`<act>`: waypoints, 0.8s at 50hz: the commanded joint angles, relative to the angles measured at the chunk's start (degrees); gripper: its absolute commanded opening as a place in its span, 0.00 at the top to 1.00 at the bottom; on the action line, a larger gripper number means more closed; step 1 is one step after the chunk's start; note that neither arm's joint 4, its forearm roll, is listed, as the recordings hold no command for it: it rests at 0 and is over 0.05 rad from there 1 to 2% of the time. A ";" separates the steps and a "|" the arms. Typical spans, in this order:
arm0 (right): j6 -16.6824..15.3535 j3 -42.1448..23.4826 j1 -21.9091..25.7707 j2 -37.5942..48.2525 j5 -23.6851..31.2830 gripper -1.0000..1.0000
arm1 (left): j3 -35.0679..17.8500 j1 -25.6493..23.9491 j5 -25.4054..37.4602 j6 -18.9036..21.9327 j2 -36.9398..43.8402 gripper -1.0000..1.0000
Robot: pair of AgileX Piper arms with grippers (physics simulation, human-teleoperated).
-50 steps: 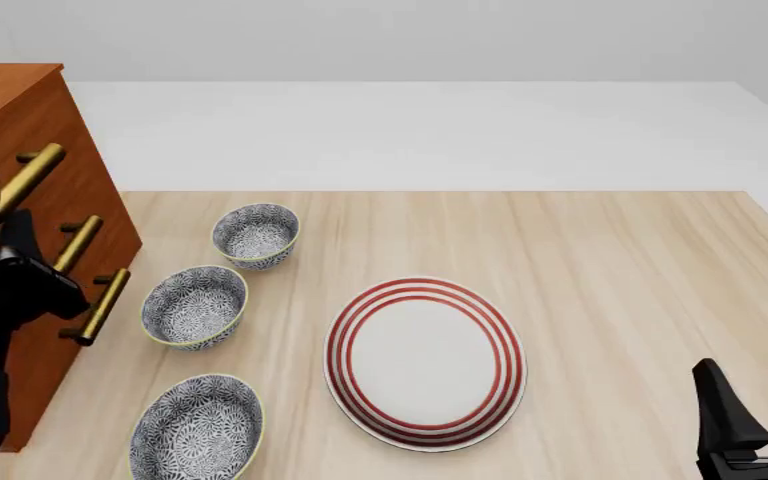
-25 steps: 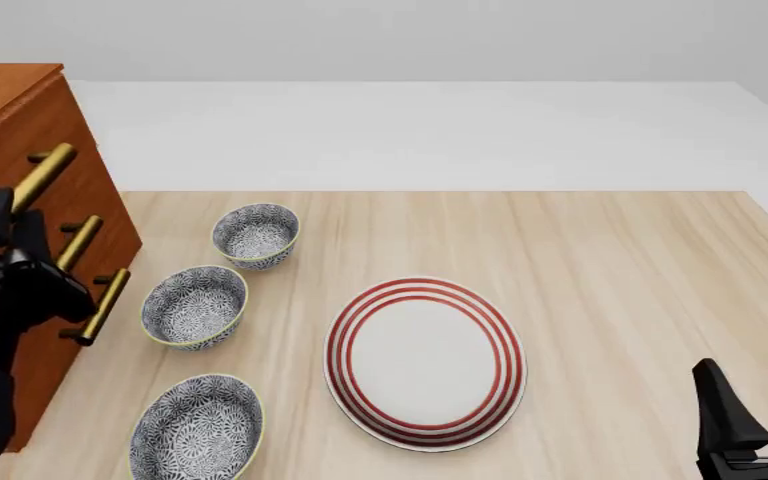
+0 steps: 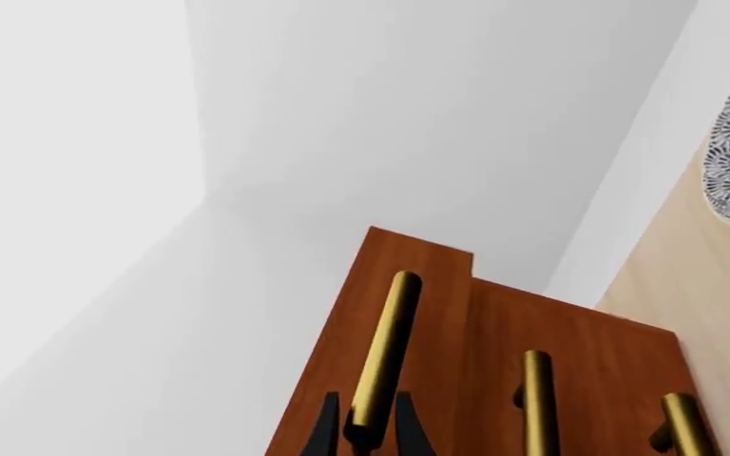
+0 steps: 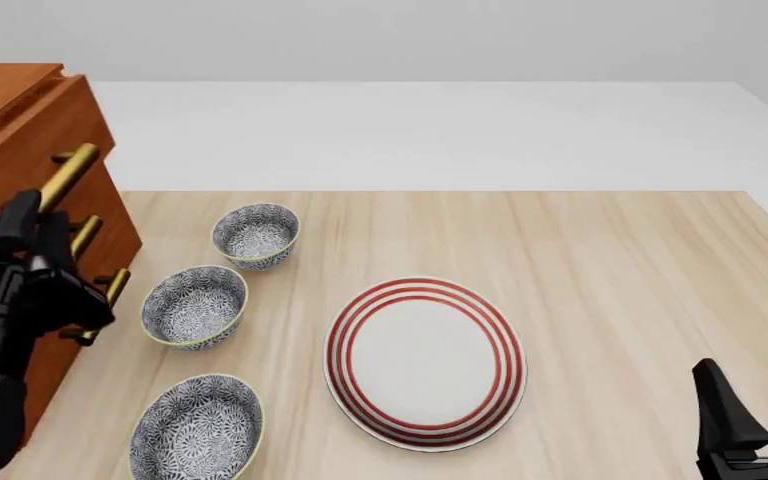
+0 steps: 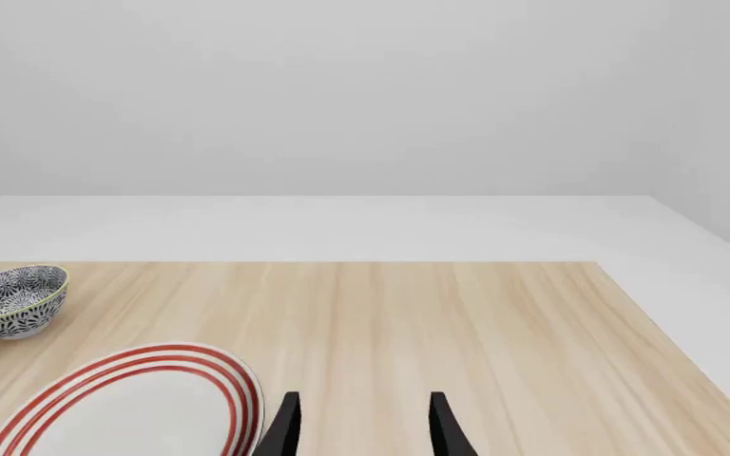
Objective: Open the top drawer of the cabinet.
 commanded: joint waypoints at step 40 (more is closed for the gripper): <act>0.01 0.00 -0.01 0.01 0.00 0.00 | 3.05 -3.02 -0.50 1.66 -3.67 1.00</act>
